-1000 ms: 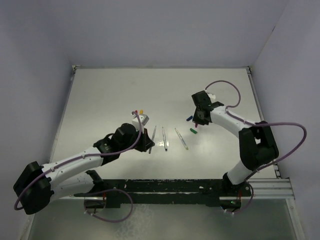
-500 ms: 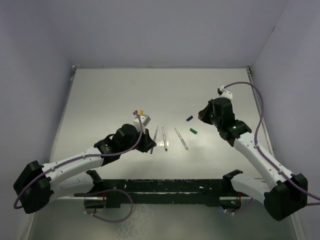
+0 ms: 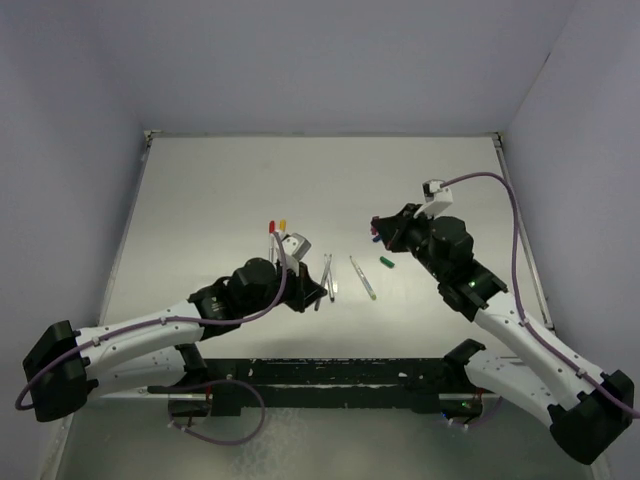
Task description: Insert the pens into the pen caps
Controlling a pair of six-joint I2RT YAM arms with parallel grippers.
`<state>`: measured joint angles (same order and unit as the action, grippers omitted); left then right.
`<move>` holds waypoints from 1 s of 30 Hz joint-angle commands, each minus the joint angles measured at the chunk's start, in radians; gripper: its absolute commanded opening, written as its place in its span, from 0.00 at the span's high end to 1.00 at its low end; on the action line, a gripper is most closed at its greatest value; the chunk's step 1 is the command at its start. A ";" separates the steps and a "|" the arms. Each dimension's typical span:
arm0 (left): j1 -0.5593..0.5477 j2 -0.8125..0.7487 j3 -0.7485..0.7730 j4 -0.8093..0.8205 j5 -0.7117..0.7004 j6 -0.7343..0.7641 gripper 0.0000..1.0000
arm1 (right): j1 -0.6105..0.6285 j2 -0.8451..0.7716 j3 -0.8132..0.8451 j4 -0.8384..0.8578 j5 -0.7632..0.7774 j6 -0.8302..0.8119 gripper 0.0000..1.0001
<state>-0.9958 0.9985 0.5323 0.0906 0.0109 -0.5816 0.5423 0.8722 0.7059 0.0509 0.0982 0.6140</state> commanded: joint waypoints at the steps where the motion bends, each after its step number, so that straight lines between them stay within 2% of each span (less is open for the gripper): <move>1: -0.005 -0.050 0.056 0.086 -0.023 0.026 1.00 | 0.121 0.000 0.052 0.152 0.060 -0.060 1.00; 10: -0.012 -0.112 0.074 0.111 0.011 0.031 1.00 | 0.183 0.001 -0.003 0.385 0.064 -0.048 1.00; 23: -0.012 -0.063 0.110 0.186 0.040 -0.029 1.00 | 0.189 0.042 -0.058 0.654 -0.112 0.021 1.00; 30: -0.011 -0.047 0.125 0.217 0.040 -0.030 1.00 | 0.197 0.033 -0.108 0.718 -0.138 0.058 1.00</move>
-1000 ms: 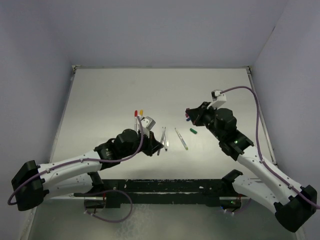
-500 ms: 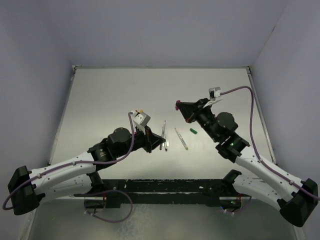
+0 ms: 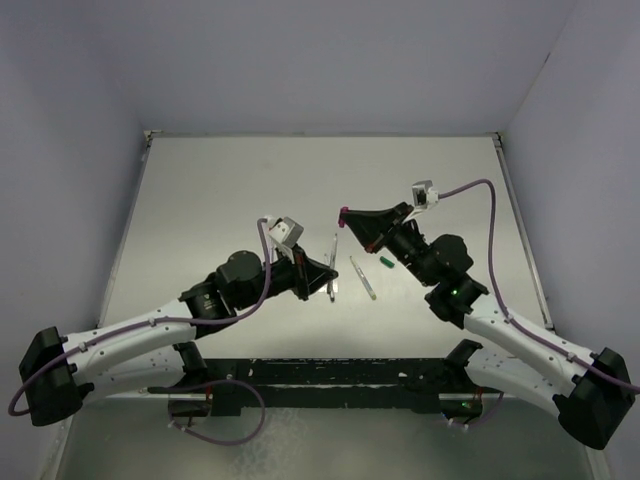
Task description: Insert the pens into the pen caps
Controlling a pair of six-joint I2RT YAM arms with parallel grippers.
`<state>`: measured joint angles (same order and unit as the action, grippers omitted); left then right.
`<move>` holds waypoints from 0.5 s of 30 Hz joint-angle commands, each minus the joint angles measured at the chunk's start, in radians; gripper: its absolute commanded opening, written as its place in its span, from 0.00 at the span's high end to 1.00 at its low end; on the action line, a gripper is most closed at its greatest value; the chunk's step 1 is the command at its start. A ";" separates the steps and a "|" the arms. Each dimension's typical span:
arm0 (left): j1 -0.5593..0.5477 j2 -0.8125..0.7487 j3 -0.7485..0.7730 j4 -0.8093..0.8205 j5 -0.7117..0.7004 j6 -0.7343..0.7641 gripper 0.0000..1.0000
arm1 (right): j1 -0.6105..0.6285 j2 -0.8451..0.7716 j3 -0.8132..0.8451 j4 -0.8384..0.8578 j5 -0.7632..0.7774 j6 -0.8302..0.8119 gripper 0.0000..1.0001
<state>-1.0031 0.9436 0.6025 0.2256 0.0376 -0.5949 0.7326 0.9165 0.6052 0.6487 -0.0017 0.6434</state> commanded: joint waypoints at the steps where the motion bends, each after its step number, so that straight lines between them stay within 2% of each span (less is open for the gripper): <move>1: -0.004 0.011 0.056 0.085 0.013 -0.017 1.00 | 0.009 -0.011 -0.009 0.121 -0.043 0.032 1.00; 15: -0.005 0.011 0.051 0.087 -0.007 -0.012 1.00 | 0.035 0.005 -0.018 0.141 -0.054 0.052 1.00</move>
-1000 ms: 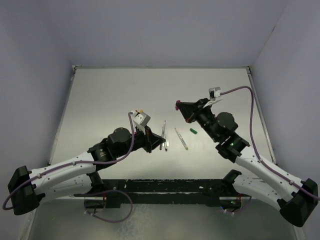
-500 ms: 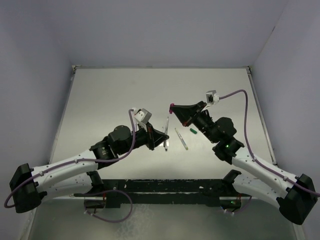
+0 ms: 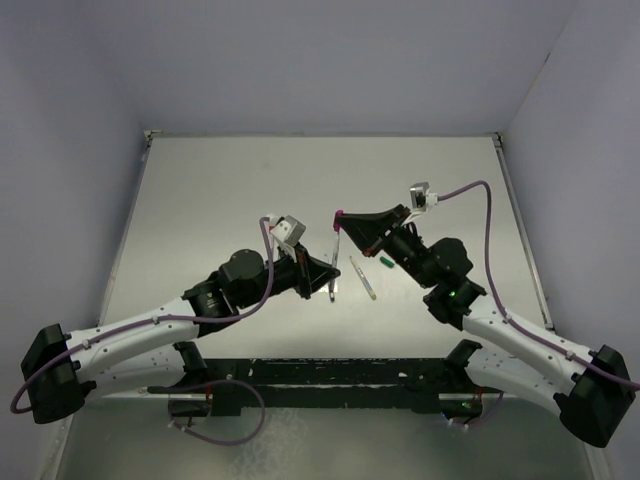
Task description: Insert the pens into the pen caps
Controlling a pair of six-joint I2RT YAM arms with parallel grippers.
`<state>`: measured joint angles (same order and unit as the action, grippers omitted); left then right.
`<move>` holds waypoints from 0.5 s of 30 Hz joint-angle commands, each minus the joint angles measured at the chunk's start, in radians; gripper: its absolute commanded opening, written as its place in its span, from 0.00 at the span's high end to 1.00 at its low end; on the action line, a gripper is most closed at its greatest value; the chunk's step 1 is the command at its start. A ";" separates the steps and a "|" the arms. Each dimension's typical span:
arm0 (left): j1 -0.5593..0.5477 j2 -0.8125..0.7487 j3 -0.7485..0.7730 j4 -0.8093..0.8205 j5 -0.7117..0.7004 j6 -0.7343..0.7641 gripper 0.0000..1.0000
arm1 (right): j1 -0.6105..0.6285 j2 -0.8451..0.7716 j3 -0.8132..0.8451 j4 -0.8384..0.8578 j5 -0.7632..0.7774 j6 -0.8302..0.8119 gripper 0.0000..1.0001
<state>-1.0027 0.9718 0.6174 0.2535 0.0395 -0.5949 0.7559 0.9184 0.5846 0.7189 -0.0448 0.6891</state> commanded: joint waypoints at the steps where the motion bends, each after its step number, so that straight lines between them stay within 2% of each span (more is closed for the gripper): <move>1: -0.005 -0.022 0.035 0.057 -0.013 -0.010 1.00 | 0.012 0.003 0.001 0.070 -0.009 0.004 1.00; 15: -0.005 -0.062 0.005 0.022 -0.018 -0.017 1.00 | 0.017 -0.018 0.011 0.040 0.009 -0.033 1.00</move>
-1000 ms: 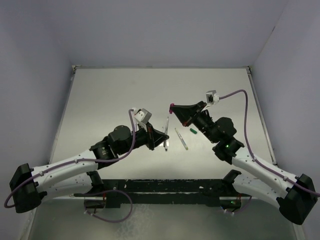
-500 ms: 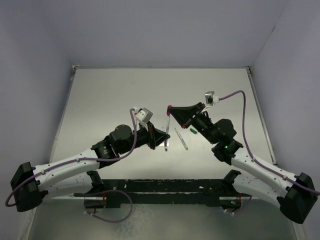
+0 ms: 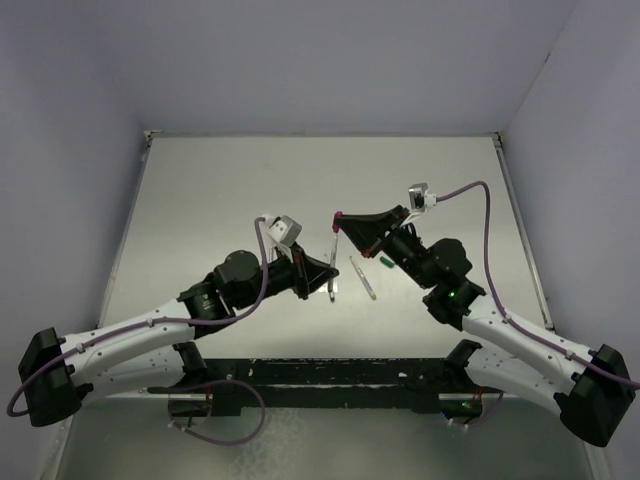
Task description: Insert the pens into the pen caps
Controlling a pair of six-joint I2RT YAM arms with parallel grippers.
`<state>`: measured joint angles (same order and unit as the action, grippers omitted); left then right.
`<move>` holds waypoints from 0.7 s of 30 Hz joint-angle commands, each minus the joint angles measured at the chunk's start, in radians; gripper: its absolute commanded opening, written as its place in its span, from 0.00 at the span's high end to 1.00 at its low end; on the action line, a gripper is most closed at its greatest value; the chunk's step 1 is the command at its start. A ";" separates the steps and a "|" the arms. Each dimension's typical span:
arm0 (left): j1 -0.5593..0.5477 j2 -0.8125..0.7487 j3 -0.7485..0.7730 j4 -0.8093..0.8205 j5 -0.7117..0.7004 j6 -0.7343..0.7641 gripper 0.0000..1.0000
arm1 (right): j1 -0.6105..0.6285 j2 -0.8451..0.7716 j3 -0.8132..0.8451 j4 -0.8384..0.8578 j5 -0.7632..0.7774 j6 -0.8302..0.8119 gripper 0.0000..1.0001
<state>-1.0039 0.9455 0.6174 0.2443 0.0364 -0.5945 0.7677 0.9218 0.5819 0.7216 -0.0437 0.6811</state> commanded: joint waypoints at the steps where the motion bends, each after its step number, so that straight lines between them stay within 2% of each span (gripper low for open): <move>1: -0.004 -0.041 0.001 0.028 -0.016 -0.019 1.00 | 0.006 -0.023 0.013 0.039 0.010 -0.025 1.00; 21: -0.003 -0.035 -0.023 0.020 -0.009 -0.027 1.00 | 0.008 -0.015 0.033 0.041 0.016 -0.022 1.00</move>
<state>-1.0039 0.9146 0.5907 0.2199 0.0292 -0.6136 0.7704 0.9115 0.5827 0.7147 -0.0360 0.6689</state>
